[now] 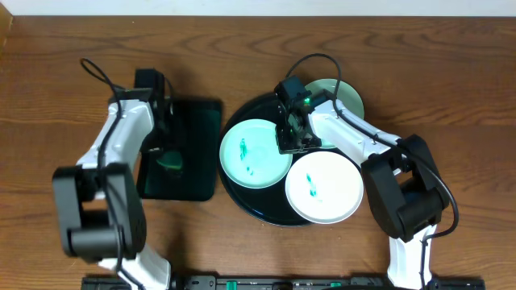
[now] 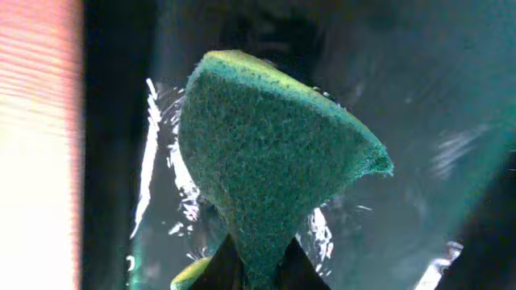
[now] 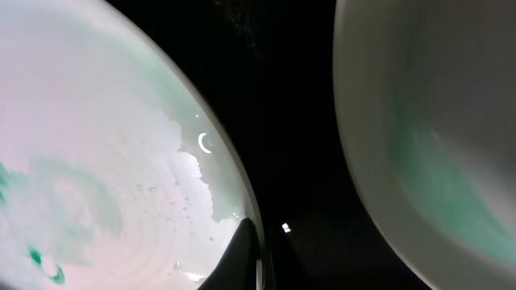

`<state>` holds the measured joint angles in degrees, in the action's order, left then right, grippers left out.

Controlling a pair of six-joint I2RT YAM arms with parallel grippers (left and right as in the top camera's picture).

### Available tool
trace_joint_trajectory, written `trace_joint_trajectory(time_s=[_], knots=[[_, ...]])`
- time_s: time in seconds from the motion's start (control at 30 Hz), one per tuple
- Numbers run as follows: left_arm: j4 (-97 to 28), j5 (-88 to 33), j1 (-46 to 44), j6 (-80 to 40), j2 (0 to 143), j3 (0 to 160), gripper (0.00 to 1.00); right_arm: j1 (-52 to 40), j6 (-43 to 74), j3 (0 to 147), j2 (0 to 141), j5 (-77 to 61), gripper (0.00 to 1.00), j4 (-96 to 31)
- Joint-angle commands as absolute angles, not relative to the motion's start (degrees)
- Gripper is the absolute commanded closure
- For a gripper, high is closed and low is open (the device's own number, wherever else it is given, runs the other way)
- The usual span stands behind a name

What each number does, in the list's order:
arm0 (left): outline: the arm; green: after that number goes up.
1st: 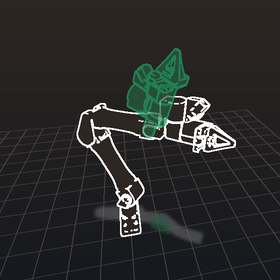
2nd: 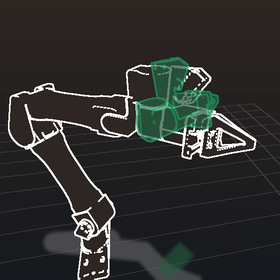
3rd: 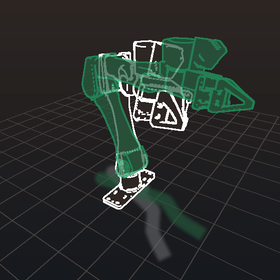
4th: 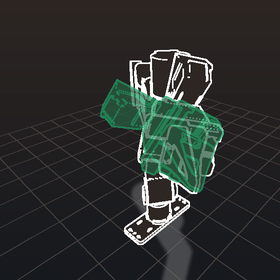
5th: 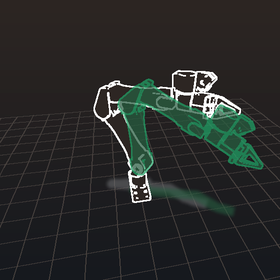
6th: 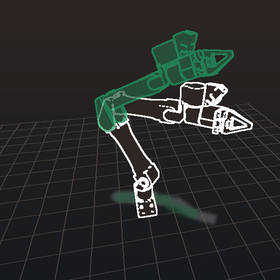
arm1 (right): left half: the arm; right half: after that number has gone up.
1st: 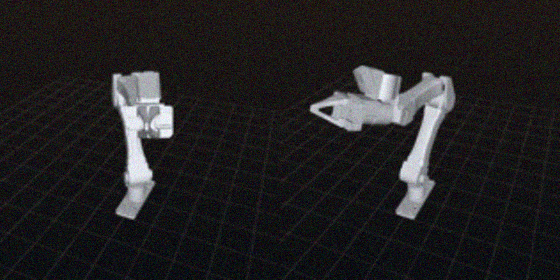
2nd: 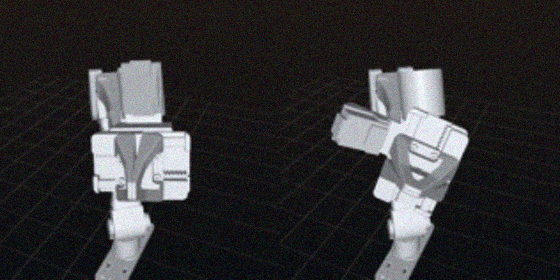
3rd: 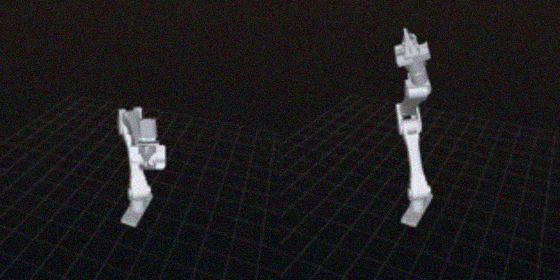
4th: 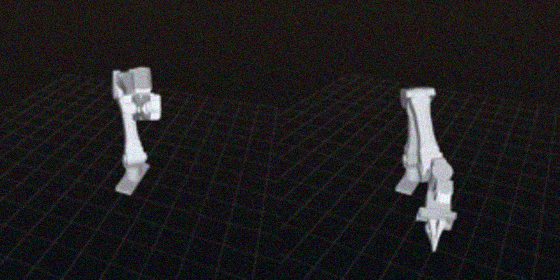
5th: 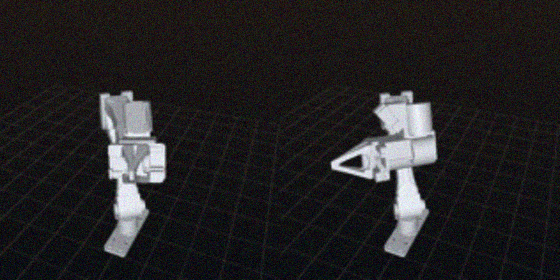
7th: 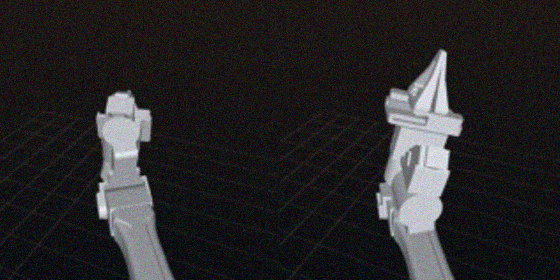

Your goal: Clean dirty plates on tray and stack at the side

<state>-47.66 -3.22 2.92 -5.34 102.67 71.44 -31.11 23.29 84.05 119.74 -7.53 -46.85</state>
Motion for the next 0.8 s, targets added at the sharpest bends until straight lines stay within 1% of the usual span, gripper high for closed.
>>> trace_joint_trajectory(time_s=[0.0, 0.13, 0.37, 0.57, 0.63, 0.77], knots=[[-49.2, -3.7, 3.1, -9.1, 95.8, 74.0, 0.93, -32.0, 23.6, 84.5, 122.0, -5.8, 0.99, -45.9], [-49.9, -3.6, 3.1, -9.4, 94.6, 73.8, 0.93, -32.0, 23.6, 84.5, 122.0, -5.8, 0.99, -45.9], [-48.9, -4.1, 2.6, -10.0, 98.1, 72.4, 0.93, -32.0, 23.6, 84.5, 122.0, -5.8, 0.99, -46.0], [-49.5, -5.5, -1.1, -10.7, 97.8, 72.9, 0.93, -32.0, 23.6, 84.5, 122.0, -6.0, 0.99, -46.0], [-49.5, -5.4, -2.2, -13.3, 97.2, 73.6, 0.92, -32.0, 23.6, 84.5, 122.0, -6.2, 0.99, -46.0], [-50.1, -6.0, -5.7, -24.4, 95.8, 75.1, 0.93, -31.9, 23.6, 84.5, 122.0, -6.5, 0.99, -46.0]])
